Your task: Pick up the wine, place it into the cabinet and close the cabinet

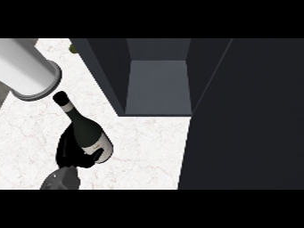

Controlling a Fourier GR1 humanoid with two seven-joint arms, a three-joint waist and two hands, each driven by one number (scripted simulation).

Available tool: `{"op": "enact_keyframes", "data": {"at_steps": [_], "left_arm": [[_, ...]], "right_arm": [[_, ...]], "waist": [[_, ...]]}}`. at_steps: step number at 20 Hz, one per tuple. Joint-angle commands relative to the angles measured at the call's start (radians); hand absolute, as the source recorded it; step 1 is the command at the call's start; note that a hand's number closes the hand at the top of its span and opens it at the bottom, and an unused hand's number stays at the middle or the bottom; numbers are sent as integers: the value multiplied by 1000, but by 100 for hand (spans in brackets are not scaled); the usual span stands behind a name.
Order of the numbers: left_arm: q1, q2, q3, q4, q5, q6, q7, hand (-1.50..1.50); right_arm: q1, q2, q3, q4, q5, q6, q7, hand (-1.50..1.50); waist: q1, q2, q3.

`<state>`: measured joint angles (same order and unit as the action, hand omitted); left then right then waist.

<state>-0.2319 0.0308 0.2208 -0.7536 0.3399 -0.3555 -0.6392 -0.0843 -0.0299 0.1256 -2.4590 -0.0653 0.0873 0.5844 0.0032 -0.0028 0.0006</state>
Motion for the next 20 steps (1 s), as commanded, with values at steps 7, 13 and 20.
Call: {"op": "enact_keyframes", "data": {"at_steps": [7,13,20], "left_arm": [[177,-30,-362,-404,115,202,150,150],[153,-31,-473,-466,196,374,200,150],[140,-31,-648,-494,312,567,158,150]], "right_arm": [[61,7,-4,-51,-34,23,-13,-150],[-33,16,20,-66,-7,-31,78,-150],[23,11,13,-44,-20,7,12,-150]], "waist": [[-2,-1,0],[-5,2,-1],[-7,2,-1]]}}
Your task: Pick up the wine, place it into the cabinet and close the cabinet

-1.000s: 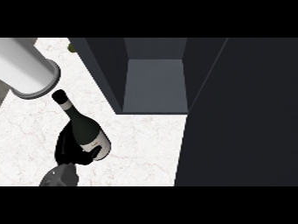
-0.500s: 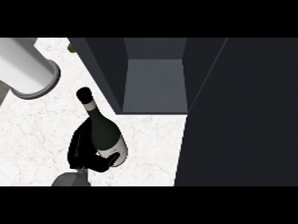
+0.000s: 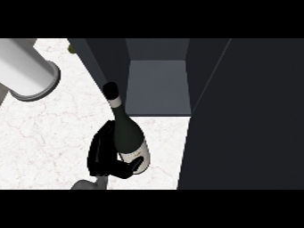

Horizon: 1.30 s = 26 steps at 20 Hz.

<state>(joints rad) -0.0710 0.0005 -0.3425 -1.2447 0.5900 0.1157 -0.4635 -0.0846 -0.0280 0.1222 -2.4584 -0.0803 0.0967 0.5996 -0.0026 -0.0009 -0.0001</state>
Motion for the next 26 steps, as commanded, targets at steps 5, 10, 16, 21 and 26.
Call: {"op": "enact_keyframes", "data": {"at_steps": [5,10,16,21,26], "left_arm": [[-133,0,-45,194,133,81,-76,150],[-195,0,-68,309,194,61,-150,150],[-317,0,-184,281,305,224,-186,150],[-331,0,-194,344,318,176,-235,150],[-518,0,-167,518,419,180,-248,150]], "right_arm": [[3,-13,-4,-85,-44,-3,81,-150],[-8,-35,-114,-2,-127,36,2,-150],[21,-1,-40,-6,-74,34,-34,-150],[31,-22,-83,16,-96,52,-43,-150],[-57,1,-54,92,-66,20,-45,-150]], "waist": [[-5,1,0],[-3,2,0],[-5,1,0],[-4,1,0],[-12,4,-1]]}}
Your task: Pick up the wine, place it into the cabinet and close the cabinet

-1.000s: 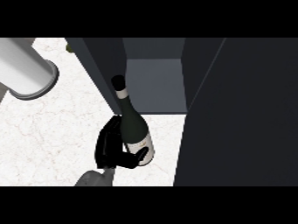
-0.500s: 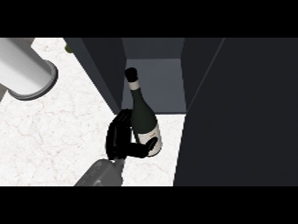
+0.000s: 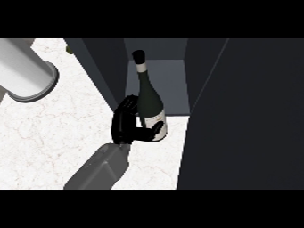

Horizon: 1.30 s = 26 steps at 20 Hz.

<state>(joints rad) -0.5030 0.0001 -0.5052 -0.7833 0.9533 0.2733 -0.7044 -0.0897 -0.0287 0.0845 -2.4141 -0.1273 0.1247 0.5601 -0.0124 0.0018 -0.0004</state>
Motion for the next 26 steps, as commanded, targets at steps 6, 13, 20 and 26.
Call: {"op": "enact_keyframes", "data": {"at_steps": [6,13,20,26], "left_arm": [[-157,0,48,104,79,17,65,150],[-311,0,134,306,94,-33,17,150],[-455,0,127,418,181,-27,41,150],[-539,0,131,489,178,-18,98,150]], "right_arm": [[46,-2,1,32,-8,36,-73,-150],[22,-29,-81,1,-76,27,-33,-150],[56,14,24,17,2,33,-81,-150],[56,-2,9,17,-26,49,-83,-150]], "waist": [[1,-1,0],[-7,3,0],[-32,9,0],[-41,12,0]]}}
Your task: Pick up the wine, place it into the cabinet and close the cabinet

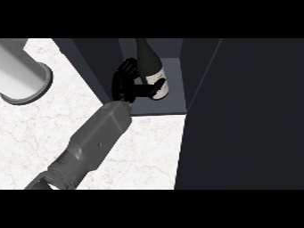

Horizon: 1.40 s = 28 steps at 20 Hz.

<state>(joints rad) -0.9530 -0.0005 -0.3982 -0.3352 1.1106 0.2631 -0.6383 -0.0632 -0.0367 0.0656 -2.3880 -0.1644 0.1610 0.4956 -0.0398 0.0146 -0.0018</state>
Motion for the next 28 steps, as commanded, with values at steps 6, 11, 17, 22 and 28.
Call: {"op": "enact_keyframes", "data": {"at_steps": [6,11,17,22,28], "left_arm": [[-107,0,3,78,39,26,58,150],[-92,0,-5,58,75,32,14,150],[-73,0,-54,36,98,36,42,150],[-1,1,-142,-23,128,70,15,150],[21,1,-187,-47,200,65,-21,150]], "right_arm": [[-3,32,60,34,36,-6,-31,-150],[-3,29,59,77,41,21,-89,-150],[-8,20,54,82,25,31,-82,-150],[-32,36,94,62,42,-20,-68,-150],[-62,28,68,82,16,4,-51,-150]], "waist": [[-33,5,1],[-54,11,1],[-53,7,1],[-67,6,0],[-88,15,0]]}}
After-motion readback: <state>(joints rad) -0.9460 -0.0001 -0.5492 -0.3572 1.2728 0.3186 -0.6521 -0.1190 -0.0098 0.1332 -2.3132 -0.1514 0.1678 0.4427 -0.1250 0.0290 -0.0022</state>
